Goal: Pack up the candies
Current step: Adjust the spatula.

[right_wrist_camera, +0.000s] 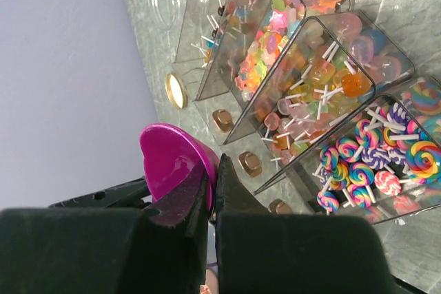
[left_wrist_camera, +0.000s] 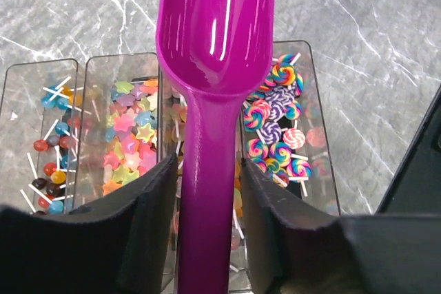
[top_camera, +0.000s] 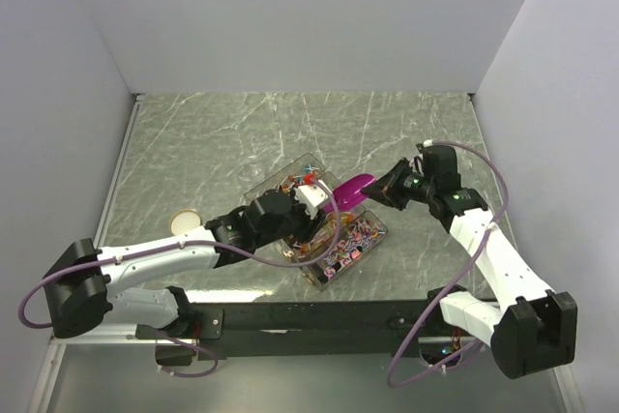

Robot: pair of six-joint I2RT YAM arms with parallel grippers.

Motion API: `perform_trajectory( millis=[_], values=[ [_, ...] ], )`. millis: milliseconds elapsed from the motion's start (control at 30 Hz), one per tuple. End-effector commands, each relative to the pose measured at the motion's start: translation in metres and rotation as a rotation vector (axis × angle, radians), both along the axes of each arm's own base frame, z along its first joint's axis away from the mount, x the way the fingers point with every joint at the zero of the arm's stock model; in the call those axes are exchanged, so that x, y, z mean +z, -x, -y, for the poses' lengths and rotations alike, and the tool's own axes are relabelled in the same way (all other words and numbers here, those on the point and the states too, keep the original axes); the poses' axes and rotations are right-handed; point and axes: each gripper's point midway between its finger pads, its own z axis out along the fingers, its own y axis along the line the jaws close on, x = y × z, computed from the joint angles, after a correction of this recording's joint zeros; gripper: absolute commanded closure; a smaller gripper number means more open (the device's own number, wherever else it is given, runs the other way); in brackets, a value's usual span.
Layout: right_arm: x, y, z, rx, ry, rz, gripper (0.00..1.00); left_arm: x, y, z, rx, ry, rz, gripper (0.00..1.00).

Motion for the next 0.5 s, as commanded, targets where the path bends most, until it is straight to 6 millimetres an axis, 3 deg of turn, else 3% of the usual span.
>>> perform_trajectory(
  millis=[0, 200, 467],
  values=[
    [0.005, 0.002, -0.009, 0.039, -0.044, 0.011, 1.00, 0.013, 0.004, 0.002, -0.028, 0.056, 0.013, 0.55],
    [-0.005, 0.003, -0.007, 0.041, -0.029, -0.016, 1.00, 0.025, 0.005, -0.003, -0.036, 0.100, 0.012, 0.57],
    [-0.020, 0.009, -0.009, 0.048, -0.038, -0.076, 1.00, 0.033, 0.011, -0.007, -0.054, 0.158, -0.003, 0.69]
  ],
)
